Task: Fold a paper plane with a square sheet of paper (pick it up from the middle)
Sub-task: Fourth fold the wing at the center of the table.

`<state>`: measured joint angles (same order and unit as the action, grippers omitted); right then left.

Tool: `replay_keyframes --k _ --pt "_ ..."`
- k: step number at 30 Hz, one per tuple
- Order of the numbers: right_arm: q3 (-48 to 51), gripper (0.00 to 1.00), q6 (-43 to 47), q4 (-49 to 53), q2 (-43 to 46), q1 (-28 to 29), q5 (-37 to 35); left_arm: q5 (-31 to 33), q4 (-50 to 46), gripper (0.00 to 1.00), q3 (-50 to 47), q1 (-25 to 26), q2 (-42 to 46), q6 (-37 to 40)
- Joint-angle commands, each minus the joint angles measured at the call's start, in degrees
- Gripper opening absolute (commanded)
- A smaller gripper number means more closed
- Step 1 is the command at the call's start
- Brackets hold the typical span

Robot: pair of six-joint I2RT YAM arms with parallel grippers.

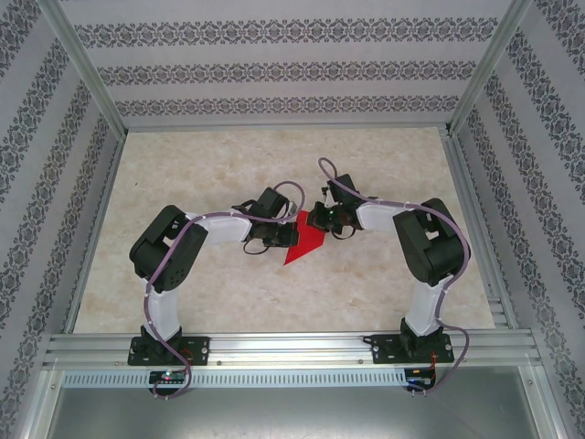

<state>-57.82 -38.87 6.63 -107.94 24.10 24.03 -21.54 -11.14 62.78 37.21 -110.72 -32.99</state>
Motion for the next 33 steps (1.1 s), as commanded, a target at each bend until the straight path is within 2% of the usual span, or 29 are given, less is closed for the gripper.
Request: replay_keyframes --k 1,12,19,26,33 --pt "-2.42 0.0 1.03 0.96 -1.99 -1.58 -1.91 1.46 -6.82 0.0 -2.83 0.28 -3.22 0.6" --pt "-3.94 0.0 -1.47 0.71 -4.04 -5.53 -9.49 1.28 -6.18 0.0 -3.66 0.41 -3.01 0.41" --pt "-7.35 0.0 -0.41 3.83 -2.76 -6.74 -9.07 1.05 -5.72 0.0 -3.89 0.41 -2.93 0.13" --pt "-0.08 0.0 -2.53 2.79 11.96 -0.72 -7.63 0.1 -4.34 0.0 -3.85 0.43 -2.57 -0.67" --pt "8.24 0.0 -9.16 -4.74 12.43 2.37 -1.67 -0.12 -3.7 0.0 -3.79 0.45 -2.23 -0.97"
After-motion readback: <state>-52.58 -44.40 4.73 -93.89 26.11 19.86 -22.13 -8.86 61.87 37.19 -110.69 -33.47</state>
